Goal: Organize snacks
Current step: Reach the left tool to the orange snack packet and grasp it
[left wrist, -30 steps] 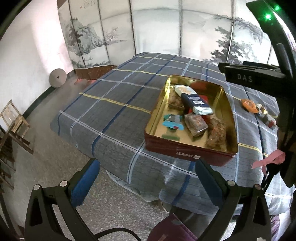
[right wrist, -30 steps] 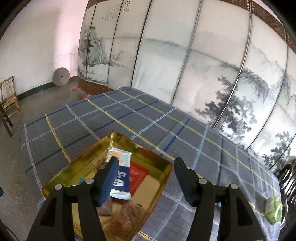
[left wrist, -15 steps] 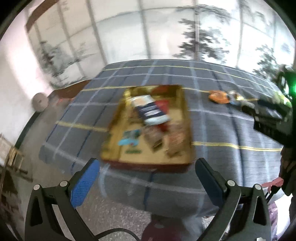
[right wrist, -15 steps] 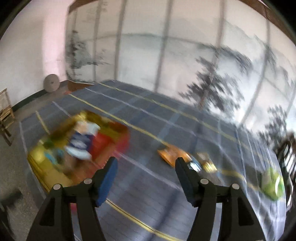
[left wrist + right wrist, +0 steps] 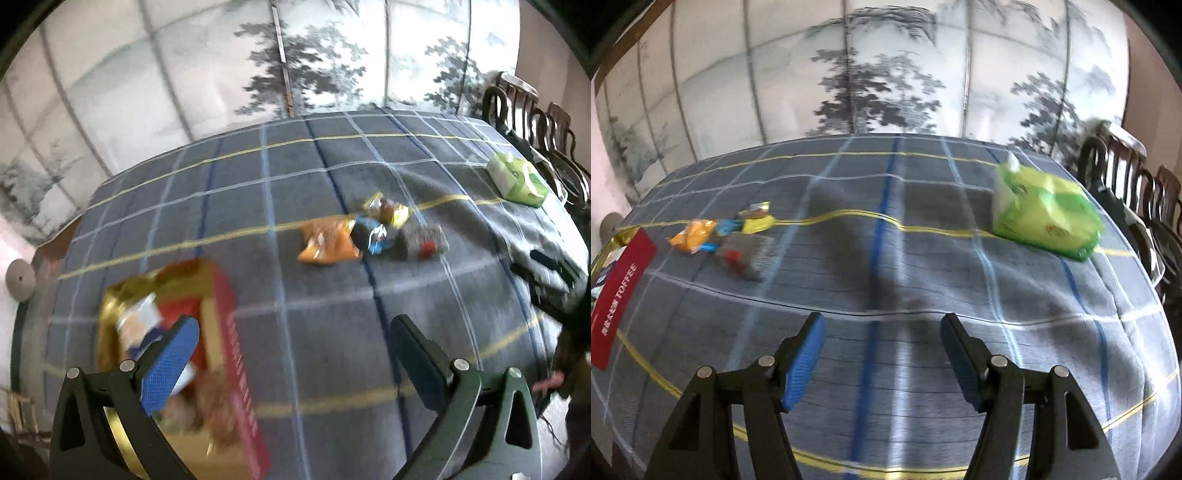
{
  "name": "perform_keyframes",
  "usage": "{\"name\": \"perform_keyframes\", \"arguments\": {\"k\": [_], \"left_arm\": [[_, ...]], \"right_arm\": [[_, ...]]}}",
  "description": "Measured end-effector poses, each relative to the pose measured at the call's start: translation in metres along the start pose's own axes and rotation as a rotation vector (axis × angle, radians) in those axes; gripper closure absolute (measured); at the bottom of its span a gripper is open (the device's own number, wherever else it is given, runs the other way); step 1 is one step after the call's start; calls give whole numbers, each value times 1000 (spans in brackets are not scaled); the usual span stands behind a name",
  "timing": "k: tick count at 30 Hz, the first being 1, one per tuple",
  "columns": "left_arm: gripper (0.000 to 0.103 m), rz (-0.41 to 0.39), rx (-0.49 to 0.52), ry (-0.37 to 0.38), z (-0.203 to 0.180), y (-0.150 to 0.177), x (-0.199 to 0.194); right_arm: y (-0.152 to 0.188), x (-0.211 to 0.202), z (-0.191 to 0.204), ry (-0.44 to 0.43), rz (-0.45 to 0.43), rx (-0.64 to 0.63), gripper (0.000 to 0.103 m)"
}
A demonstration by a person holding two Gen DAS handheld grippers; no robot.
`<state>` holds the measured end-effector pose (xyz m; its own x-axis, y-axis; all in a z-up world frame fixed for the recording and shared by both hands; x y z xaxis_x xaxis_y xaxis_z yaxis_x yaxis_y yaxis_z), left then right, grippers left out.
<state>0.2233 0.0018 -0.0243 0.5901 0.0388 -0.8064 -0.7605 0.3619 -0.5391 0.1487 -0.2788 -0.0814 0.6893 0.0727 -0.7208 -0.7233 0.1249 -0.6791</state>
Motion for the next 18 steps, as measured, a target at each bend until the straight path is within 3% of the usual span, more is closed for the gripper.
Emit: {"name": "perform_keyframes", "arguments": {"k": [7,18], "left_arm": [[4,82,119,58,-29,-47,72],[10,179,164,70,-39,-58,133]], "right_arm": [[8,7,-6,-47,-19,11,37],[9,16,-10,-96,13,55,37]]}}
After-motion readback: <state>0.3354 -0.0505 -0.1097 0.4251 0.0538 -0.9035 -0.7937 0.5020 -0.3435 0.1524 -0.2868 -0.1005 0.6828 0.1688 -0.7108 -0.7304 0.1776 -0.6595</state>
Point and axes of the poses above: each gripper's, at about its wrist camera, not at the fingertips, and x roughly the way its jaws point, z to its left, y to its underside, the point moved 7 cm from there along x, roughly the way its jaws point, and after that the axes turned 9 degrees about -y, right-handed, at the moved point
